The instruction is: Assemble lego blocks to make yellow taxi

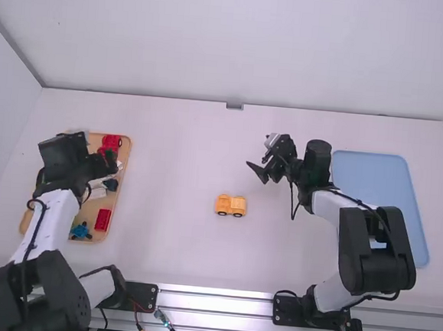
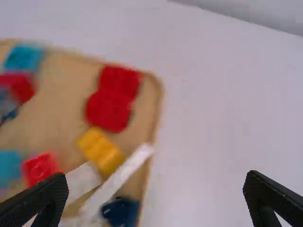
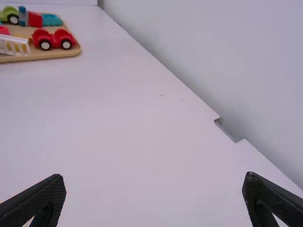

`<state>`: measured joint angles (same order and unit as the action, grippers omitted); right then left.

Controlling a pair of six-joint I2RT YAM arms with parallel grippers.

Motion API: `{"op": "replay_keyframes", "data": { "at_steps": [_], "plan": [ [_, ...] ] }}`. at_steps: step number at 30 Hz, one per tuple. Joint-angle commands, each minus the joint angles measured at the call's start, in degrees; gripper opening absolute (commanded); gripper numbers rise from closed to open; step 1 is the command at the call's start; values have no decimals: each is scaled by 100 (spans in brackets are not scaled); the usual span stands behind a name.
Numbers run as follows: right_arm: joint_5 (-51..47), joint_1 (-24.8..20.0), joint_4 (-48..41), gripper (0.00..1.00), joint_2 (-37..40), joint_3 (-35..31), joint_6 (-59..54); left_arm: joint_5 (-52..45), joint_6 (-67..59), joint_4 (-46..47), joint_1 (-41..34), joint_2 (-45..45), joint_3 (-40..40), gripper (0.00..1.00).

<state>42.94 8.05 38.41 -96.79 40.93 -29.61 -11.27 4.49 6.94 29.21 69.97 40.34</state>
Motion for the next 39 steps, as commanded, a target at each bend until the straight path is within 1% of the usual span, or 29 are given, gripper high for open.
{"op": "replay_keyframes", "data": {
  "at_steps": [1, 4, 6, 7, 10, 14, 15, 18, 20, 21, 23, 24, 26, 28, 31, 34, 36, 39],
  "plan": [
    [4, -105, 11, 99, 157, 210, 330, 551, 1198, 66, 345, -52, -42, 99],
    [35, -175, -9, 99, 157, 306, 522, 605, 1425, 249, 682, 28, 87, 99],
    [72, -258, -28, 99, 157, 389, 581, 601, 1421, 678, 1029, 282, 455, 100],
    [70, -264, -28, 99, 157, 398, 581, 579, 1421, 761, 1067, 328, 522, 99],
    [66, -282, 24, 99, 157, 413, 577, 660, 1412, 1668, 1259, 1099, 1440, 99],
    [50, -282, 22, 99, 157, 413, 472, 951, 1495, 2583, 1274, 2247, 2603, 99],
    [7, -282, 22, 99, 157, 413, 476, 1078, 1565, 3029, 1257, 2734, 3110, 99],
    [11, -278, 17, 99, 157, 411, 490, 1069, 1552, 3858, 1244, 3506, 3958, 99],
    [7, -245, 15, 99, 157, 411, 535, 1134, 1827, 4304, 1241, 3952, 4422, 99],
    [2, -236, 17, 99, 157, 411, 535, 1163, 1943, 4376, 1244, 4015, 4483, 99],
    [7, -245, 24, 99, 157, 413, 533, 1685, 2778, 4638, 1274, 4153, 4559, 99],
    [7, -245, 24, 99, 157, 413, 533, 1685, 2778, 4638, 1274, 4153, 4559, 99],
    [-2, -245, 39, 99, 157, 411, 511, 2256, 3751, 4837, 1362, 4146, 4476, 99],
    [-70, -232, 52, 99, 157, 413, 520, 2339, 4105, 4964, 1410, 4146, 4450, 99],
    [-240, -258, 59, 99, 157, 413, 531, 2114, 3871, 4878, 1521, 4138, 4347, 99],
    [-251, -278, 59, 99, 157, 413, 470, 1530, 3401, 4444, 1659, 4133, 4041, 99],
    [-251, -275, 57, 99, 157, 413, 411, 1482, 3440, 4306, 1707, 4133, 3862, 99],
    [-251, -278, 61, 99, 157, 413, 407, 1690, 3779, 4083, 1733, 4057, 3491, 99]
  ]
}}
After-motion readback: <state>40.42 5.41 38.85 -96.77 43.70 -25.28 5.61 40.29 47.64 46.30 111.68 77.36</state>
